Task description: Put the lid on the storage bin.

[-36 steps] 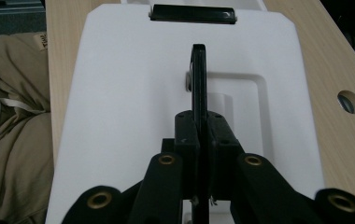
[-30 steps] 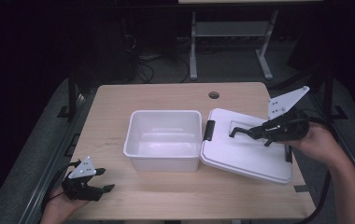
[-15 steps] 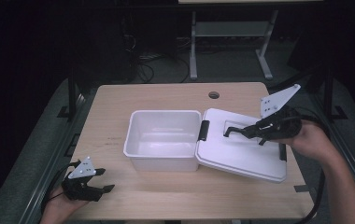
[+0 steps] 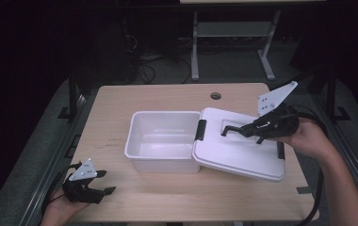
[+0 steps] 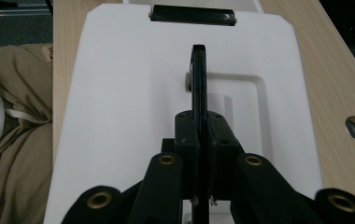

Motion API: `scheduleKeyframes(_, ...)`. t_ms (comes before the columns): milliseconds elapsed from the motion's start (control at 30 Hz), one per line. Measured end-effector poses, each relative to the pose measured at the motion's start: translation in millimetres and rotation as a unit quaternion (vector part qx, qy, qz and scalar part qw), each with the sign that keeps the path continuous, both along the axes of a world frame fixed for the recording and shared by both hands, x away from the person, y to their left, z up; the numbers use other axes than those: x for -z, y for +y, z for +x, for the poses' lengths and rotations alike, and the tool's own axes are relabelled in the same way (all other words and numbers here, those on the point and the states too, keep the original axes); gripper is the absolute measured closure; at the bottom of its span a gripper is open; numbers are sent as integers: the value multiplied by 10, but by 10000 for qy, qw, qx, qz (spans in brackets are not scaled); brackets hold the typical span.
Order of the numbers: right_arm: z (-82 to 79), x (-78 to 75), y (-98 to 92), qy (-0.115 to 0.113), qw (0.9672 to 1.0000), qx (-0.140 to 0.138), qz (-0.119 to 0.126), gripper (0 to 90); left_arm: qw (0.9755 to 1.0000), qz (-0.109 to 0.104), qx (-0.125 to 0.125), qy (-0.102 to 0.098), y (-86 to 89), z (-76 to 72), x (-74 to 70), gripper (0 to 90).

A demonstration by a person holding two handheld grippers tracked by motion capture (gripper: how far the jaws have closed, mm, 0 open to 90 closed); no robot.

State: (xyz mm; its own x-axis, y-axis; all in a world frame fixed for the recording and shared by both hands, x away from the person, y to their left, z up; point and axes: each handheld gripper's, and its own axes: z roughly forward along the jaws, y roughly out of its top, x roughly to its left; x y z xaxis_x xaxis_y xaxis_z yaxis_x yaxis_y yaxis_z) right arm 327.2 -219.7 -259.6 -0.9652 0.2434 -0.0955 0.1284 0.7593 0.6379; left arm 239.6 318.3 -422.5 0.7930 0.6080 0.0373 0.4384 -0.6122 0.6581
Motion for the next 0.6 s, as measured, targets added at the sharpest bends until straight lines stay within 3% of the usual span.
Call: scheduleKeyframes(600, 90, -34, 281, 38, 9998, -191, 40, 843, 10000, -44, -22, -8, 17, -15, -1, 301)
